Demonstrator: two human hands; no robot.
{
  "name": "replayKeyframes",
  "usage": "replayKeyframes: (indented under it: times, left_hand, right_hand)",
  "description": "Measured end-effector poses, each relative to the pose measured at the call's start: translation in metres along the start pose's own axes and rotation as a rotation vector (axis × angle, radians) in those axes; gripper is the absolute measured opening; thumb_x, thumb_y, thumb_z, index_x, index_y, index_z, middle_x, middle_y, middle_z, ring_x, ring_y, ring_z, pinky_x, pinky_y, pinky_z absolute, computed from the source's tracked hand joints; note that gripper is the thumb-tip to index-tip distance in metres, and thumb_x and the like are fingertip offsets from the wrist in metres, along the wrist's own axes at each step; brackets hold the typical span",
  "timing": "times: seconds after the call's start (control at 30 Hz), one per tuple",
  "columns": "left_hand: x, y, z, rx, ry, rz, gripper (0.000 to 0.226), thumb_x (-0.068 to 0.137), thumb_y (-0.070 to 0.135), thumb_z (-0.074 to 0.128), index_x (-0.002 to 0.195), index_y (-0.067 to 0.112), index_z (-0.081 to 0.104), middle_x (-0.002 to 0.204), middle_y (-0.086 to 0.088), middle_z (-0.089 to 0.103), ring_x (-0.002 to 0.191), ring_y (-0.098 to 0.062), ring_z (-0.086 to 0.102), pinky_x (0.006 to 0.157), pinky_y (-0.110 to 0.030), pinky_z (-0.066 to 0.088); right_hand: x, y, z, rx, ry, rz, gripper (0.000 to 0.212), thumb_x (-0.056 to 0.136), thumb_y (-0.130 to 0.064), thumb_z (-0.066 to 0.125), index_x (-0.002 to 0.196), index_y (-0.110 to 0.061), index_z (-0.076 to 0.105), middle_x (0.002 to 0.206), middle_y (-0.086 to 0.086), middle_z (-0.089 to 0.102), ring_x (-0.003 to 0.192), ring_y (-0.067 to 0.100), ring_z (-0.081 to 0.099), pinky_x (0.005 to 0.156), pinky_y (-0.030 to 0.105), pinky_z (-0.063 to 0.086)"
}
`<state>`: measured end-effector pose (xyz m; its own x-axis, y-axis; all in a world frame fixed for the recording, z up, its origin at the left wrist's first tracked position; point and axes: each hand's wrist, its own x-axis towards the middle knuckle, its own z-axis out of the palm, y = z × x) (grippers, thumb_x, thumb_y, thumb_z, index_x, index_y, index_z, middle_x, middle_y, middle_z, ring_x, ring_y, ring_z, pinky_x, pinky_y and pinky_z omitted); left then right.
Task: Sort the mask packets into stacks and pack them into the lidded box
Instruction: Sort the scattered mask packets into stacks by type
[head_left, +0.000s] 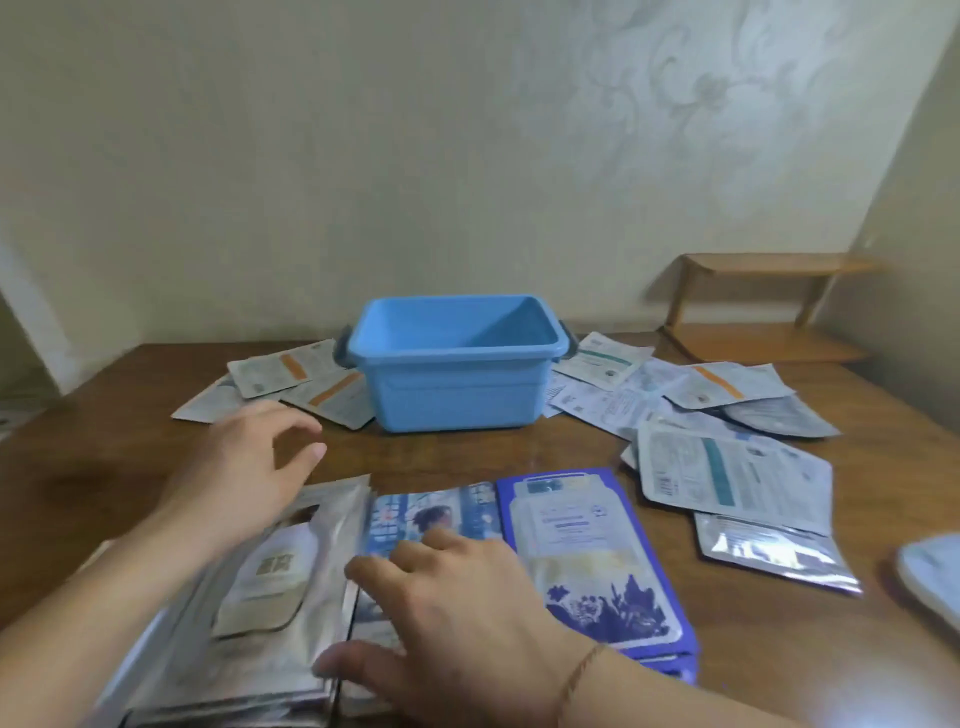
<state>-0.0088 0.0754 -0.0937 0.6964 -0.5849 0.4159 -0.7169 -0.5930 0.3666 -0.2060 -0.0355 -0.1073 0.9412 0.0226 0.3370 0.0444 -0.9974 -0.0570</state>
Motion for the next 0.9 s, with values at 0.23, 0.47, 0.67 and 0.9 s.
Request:
replayKeyframes:
  times: [0.23, 0.47, 0.67, 0.9]
  left_hand:
    - [0.031, 0.131, 0.056, -0.17, -0.246, 0.298, 0.009, 0.083, 0.036, 0.074, 0.091, 0.035, 0.069, 0.085, 0.013, 0.065, 0.073, -0.003, 0.057, 0.07, -0.022, 0.046]
    - [0.078, 0.246, 0.147, -0.144, -0.594, 0.456, 0.053, 0.082, 0.051, 0.071, 0.128, 0.03, 0.058, 0.129, 0.01, 0.056, 0.116, -0.009, 0.053, 0.099, -0.026, 0.043]
    - [0.082, 0.305, 0.189, 0.2, -0.802, 0.794, 0.103, 0.069, 0.074, 0.068, 0.152, 0.031, 0.025, 0.159, 0.01, 0.024, 0.144, -0.017, 0.023, 0.118, -0.043, 0.024]
    - [0.067, 0.311, 0.188, 0.511, -0.622, 1.041, 0.077, 0.087, 0.064, 0.04, 0.15, 0.021, 0.031, 0.153, -0.002, 0.039, 0.13, -0.027, 0.047, 0.101, -0.044, 0.046]
  right_hand:
    - [-0.05, 0.128, -0.045, -0.066, 0.026, 0.296, 0.038, 0.09, -0.057, 0.046, 0.111, -0.029, 0.06, 0.094, -0.004, 0.068, 0.091, 0.023, 0.063, 0.062, 0.033, 0.042]
    - [-0.122, 0.279, -0.074, -0.17, -0.228, 0.832, 0.046, 0.087, -0.05, 0.057, 0.129, -0.032, 0.053, 0.12, -0.009, 0.062, 0.106, 0.015, 0.06, 0.077, 0.03, 0.052]
    - [-0.149, 0.326, -0.064, 0.028, -0.294, 0.91, 0.042, 0.083, -0.058, 0.059, 0.108, -0.024, 0.064, 0.117, -0.001, 0.058, 0.104, 0.018, 0.054, 0.089, 0.034, 0.05]
    - [-0.162, 0.336, -0.063, 0.094, -0.271, 0.808, 0.03, 0.096, -0.03, 0.048, 0.122, -0.025, 0.062, 0.124, 0.001, 0.054, 0.117, 0.021, 0.049, 0.099, 0.035, 0.044]
